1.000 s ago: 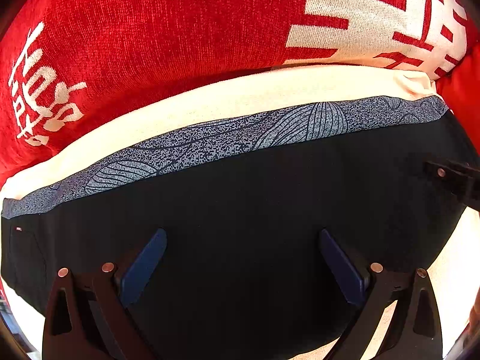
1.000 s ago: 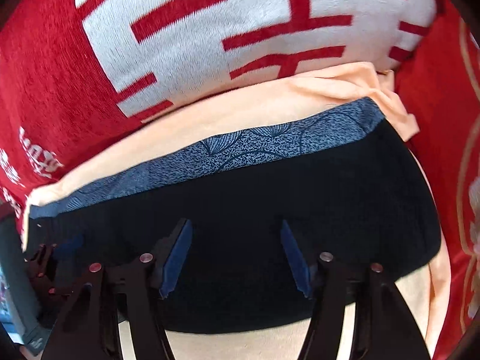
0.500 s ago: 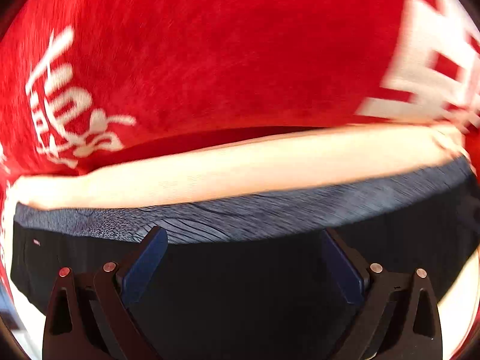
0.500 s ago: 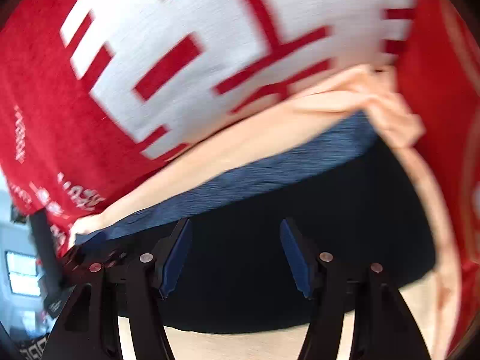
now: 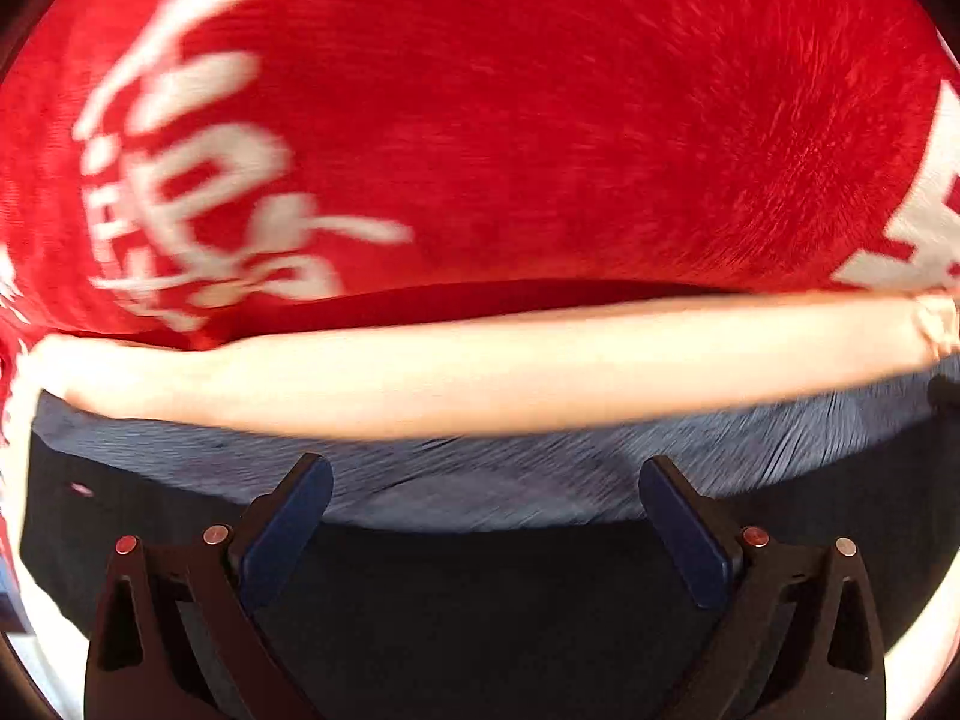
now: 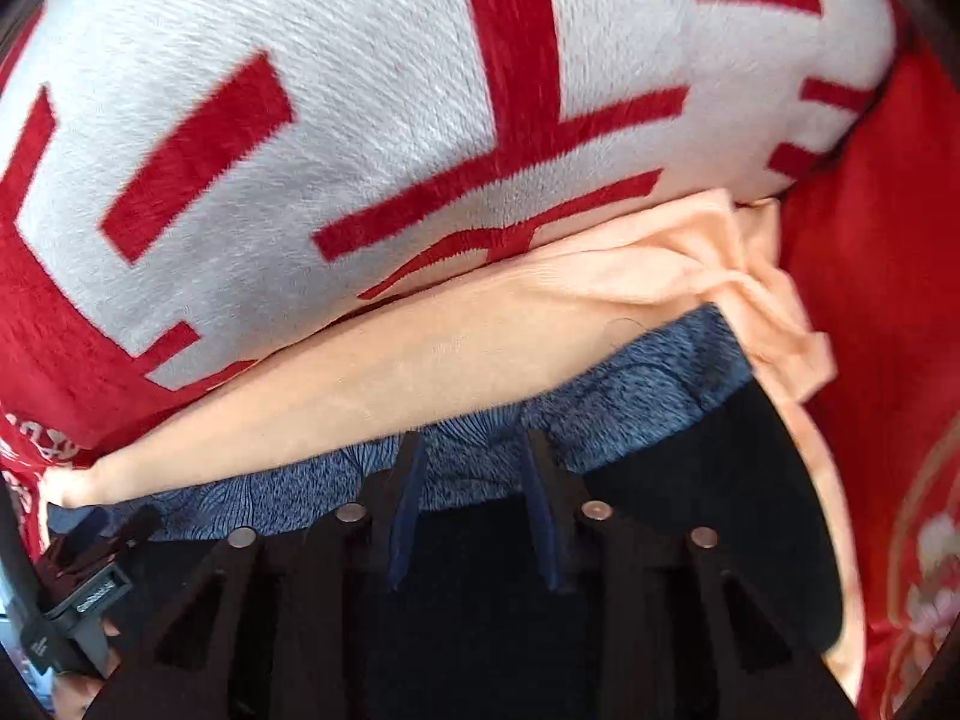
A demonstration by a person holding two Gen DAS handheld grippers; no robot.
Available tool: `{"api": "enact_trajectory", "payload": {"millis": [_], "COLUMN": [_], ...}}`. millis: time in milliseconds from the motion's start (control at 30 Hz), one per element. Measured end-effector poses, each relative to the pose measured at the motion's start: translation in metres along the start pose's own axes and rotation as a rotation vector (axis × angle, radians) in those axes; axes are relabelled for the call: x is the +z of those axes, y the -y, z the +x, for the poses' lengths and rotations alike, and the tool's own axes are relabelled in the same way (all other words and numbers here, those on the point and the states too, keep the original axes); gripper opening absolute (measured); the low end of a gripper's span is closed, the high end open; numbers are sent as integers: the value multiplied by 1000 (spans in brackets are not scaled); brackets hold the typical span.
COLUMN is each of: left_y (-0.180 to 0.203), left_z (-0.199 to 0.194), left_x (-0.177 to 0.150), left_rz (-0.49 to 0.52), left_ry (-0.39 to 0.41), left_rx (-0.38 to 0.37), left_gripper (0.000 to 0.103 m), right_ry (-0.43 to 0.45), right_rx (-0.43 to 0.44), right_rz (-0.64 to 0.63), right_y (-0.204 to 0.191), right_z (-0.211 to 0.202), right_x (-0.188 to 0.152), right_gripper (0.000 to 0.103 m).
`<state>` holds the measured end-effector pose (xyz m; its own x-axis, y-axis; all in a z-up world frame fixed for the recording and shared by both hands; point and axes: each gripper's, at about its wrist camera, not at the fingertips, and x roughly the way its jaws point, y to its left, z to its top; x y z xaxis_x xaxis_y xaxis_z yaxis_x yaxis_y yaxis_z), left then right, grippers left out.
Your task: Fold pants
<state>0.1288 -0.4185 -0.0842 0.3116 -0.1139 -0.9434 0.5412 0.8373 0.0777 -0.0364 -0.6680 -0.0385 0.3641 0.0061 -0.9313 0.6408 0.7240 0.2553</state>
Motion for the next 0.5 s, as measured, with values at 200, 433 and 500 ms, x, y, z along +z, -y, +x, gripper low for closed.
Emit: {"api": "enact_trajectory", "payload": {"millis": [200,433,500], "left_y": [-87,-144,-152], "left_z": [-12,5,-1], "left_x": [-31,-88,-100], "left_rz": [-51,-76,-87], "left_ry": [-31,-61,-94], "left_rx": [64,45,2], "left_gripper": [103,103,103], "right_ry": [-86,-156,-102], "right_rx": [209,126,71], "right_rz": [-72,-340,-401], "right_y": [-83,-205,-219], "right_z": [-7,36,23], "right_x": [-63,-133,-167], "right_gripper": [50,55,56]}}
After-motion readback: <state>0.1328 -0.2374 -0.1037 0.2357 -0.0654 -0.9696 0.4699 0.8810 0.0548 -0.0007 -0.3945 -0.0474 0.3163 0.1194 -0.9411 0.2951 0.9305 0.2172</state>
